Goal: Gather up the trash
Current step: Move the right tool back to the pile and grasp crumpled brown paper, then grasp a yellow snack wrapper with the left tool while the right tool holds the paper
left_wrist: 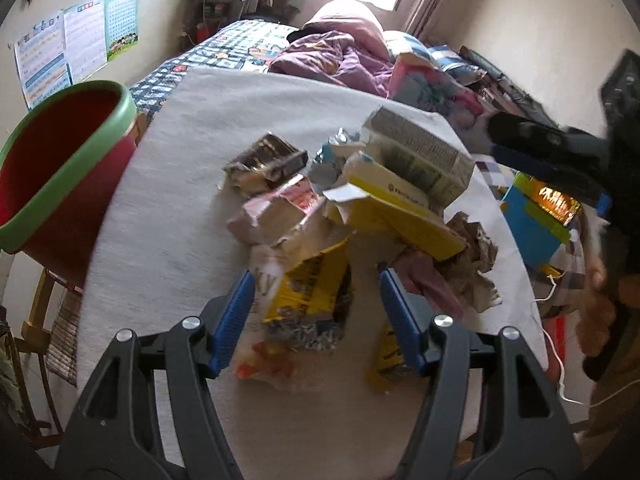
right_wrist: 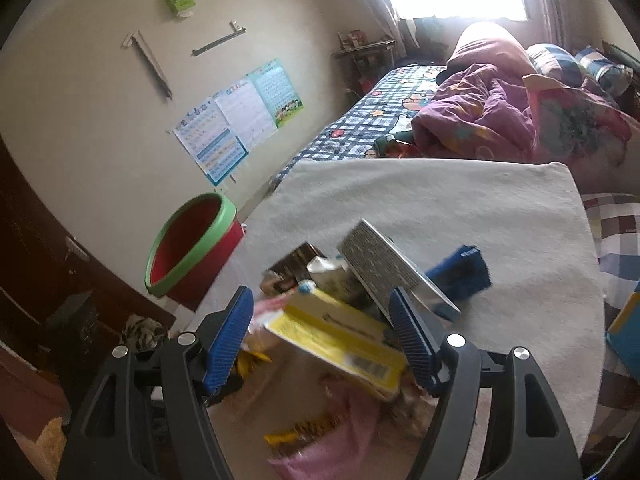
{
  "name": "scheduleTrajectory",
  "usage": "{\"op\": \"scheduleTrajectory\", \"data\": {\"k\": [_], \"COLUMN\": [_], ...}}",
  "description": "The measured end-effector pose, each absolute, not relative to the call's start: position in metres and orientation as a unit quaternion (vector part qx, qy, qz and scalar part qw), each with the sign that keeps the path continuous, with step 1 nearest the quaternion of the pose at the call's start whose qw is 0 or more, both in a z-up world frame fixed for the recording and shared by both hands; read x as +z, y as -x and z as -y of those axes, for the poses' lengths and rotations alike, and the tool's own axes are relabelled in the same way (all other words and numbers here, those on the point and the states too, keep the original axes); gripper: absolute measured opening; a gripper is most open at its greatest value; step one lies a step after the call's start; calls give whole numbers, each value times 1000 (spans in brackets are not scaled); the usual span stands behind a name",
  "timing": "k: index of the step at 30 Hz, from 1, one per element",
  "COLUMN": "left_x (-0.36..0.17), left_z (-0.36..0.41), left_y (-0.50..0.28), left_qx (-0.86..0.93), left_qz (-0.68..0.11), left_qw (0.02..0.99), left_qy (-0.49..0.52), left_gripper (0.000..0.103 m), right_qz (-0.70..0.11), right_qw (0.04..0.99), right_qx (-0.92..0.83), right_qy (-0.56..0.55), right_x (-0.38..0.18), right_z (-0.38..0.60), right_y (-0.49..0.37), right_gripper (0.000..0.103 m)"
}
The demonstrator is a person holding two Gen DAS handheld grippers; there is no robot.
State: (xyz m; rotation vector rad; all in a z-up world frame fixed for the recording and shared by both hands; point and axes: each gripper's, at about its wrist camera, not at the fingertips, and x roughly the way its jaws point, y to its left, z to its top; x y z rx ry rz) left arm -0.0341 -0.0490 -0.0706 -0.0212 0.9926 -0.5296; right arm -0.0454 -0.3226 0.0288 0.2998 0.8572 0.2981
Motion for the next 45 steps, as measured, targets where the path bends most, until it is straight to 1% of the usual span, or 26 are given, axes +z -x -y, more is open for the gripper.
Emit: {"op": "scheduleTrajectory", "data": {"k": [1,2,6,15,23,28,29,30,32,35,37,39,43,44,45], "left_x": [-73,-76,-74,-47,-44,-44,-44,-44,-45,-47,-46,-45,-46,-46,-46], "left_z": [53,55,57,44,36,33,32,30,28,25,24,25,25,25,24], "left_y": [33,32,33,43,44,44,44,44,43,42,41,40,39,39,38], "left_qx": [-247,-243,-231,-207,-201,-200,-199,-199,-196,-193,-192,-193,-194,-194,-194], "left_qz": [-473,-477,-471,-430,-428,-428,-428,-428,-430,-433,-433,-432,-433,-433,-434], "left_qw": [845,844,851,879,880,880,880,880,880,879,879,880,879,879,879], "left_qy": [11,11,15,25,44,47,48,48,50,53,54,53,52,52,52], "left_gripper": [53,41,35,34,34,34,34,34,34,34,34,34,34,34,34], "right_qz": [-415,-418,-435,-479,-500,-498,-500,-501,-502,-501,-501,-501,-512,-514,-513], "right_qw": [887,886,882,858,844,845,844,843,843,841,841,841,834,832,831], "right_qx": [145,145,128,90,88,73,72,70,66,69,69,64,62,60,60], "right_qy": [-140,-137,-128,-163,-174,-181,-183,-184,-183,-192,-193,-193,-197,-201,-204], "right_x": [27,26,11,-31,-50,-56,-58,-59,-60,-60,-59,-60,-66,-69,-69], "right_z": [324,324,339,374,368,372,373,375,377,380,380,380,380,381,382], "right_y": [50,52,66,79,75,73,72,72,73,73,73,73,70,71,71], "right_gripper": [68,69,70,72,73,73,71,65,57,55,55,61,65,68,68]}}
